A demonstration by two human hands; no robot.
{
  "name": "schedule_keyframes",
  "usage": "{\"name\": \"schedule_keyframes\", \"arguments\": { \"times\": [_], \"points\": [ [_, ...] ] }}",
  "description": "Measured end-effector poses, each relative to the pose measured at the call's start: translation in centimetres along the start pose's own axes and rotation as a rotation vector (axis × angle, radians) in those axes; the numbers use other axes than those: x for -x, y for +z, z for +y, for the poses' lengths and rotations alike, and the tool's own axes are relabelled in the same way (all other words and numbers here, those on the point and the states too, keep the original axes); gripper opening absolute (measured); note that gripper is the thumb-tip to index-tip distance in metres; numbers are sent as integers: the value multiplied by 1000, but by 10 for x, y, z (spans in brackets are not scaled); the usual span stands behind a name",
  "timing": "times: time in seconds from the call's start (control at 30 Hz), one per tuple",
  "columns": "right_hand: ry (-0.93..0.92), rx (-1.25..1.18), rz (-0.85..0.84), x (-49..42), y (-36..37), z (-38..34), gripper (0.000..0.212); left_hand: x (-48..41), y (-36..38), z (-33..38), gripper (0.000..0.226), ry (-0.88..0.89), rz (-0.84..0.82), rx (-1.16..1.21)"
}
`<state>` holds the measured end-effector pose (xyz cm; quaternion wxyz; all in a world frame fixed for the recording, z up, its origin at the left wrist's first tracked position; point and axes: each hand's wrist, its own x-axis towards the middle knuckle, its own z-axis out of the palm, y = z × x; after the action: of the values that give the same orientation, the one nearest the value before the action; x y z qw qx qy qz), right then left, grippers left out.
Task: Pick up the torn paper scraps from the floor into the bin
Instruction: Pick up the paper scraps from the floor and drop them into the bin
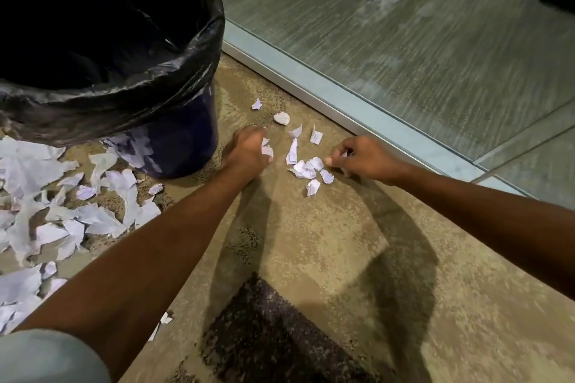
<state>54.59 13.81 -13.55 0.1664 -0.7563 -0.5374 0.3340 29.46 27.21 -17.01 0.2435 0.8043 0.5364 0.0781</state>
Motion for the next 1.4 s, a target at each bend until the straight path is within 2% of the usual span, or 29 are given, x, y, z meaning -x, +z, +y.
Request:
{"name": "schedule_keyframes", "arguments": {
  "times": [0.07, 0.17, 0.23, 0.4, 0.57, 0.63, 0.73, 0.9, 1.0, 1.17, 1.3, 1.4],
  "points": [
    [58, -136, -143, 6, 6, -13, 64, 0, -2, 3, 43, -2, -4, -16],
    [-37, 114, -229, 0, 32, -32, 106, 1, -3, -9, 30, -16, 14, -36],
    [-86, 173, -211, 0, 48, -34, 120, 3, 1, -12, 21, 1, 34, 5],
    [-143, 140, 0, -11, 69, -41, 98, 11, 6, -13, 20, 128, 61, 108],
    [-110, 98, 169, -33, 71, -54, 88, 15, 15, -15, 19, 169, 117, 146],
    [-127, 181, 253, -43, 66, -57, 87, 16, 20, -14, 19, 169, 142, 162],
    [-135, 361, 299, -56, 57, -57, 103, 14, 25, -20, 22, 177, 152, 195],
    [-79, 257, 44, -78, 56, -52, 138, 13, 25, -28, 27, 225, 182, 247],
    [-133, 300, 10, -81, 68, -51, 127, 13, 29, -32, 26, 258, 205, 251],
    [-253, 418, 151, -77, 92, -47, 92, 14, 39, -37, 25, 283, 271, 220],
    [-300, 466, 290, -78, 106, -36, 72, 17, 45, -28, 23, 237, 318, 149],
    [-328, 453, 334, -80, 110, -36, 63, 10, 44, -27, 31, 243, 358, 106]
  ]
}}
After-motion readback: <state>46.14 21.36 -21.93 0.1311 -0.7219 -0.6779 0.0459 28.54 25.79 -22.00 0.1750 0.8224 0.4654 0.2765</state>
